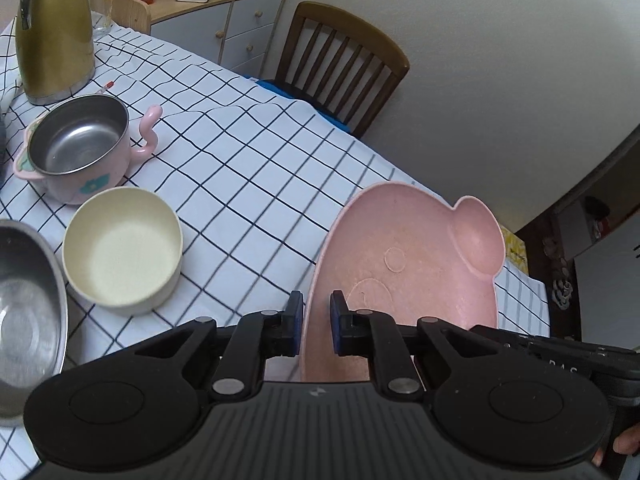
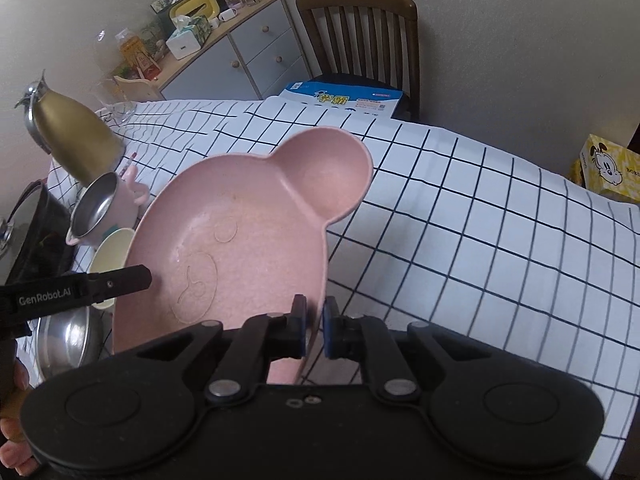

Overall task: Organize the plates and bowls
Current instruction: 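Lift the pink plate with both tools and carry it over the stacked white plates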

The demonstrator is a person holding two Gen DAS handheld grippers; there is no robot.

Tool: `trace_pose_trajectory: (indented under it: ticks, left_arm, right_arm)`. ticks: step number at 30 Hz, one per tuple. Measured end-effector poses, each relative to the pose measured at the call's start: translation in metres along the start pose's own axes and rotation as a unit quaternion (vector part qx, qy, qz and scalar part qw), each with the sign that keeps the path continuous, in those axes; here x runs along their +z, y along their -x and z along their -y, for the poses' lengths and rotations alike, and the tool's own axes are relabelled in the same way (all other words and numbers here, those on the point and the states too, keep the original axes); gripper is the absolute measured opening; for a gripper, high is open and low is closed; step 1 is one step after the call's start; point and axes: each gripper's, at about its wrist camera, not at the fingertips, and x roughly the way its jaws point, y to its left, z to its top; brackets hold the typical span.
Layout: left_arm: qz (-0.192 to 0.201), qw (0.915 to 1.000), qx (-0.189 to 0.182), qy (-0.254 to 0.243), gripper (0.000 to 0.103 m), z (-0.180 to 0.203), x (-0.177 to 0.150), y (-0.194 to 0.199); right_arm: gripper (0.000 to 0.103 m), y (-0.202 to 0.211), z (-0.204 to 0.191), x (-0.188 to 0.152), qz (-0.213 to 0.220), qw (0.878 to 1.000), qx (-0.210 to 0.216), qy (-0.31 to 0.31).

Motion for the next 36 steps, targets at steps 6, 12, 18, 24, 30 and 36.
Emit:
trace_pose_trajectory:
  ticks: [6,12,18,24,30,36]
  left_arm:
    - [0.002,1.0000,-0.003,-0.003,0.013,0.017,-0.029,0.043]
    - [-0.006,0.9999,-0.011,-0.004,0.013,0.027,-0.070,0.078]
    - [-0.031,0.9995,-0.004,0.002,0.013,0.029,-0.125,0.097]
    - [-0.060,0.9981,-0.005,0.014,0.013,0.026,-0.182,0.102]
    - [-0.077,0.9966,-0.007,0.026,0.013,0.024,-0.223,0.105]
    - [-0.095,0.9947,-0.002,0.038,0.013,0.020,-0.254,0.102]
  right_arm:
    - [0.009,0.040,0.000,-0.022,0.004,1.000,0.002,0.007]
    - [0.009,0.076,0.004,-0.056,-0.001,1.000,0.009,0.008]
    - [0.009,0.099,0.008,-0.097,-0.020,1.000,0.008,0.021]
    - [0.008,0.105,0.011,-0.130,-0.050,0.998,0.001,0.042]
    - [0.008,0.105,0.016,-0.155,-0.068,0.996,-0.002,0.050]
    - [0.008,0.105,0.024,-0.187,-0.083,0.995,0.002,0.056]
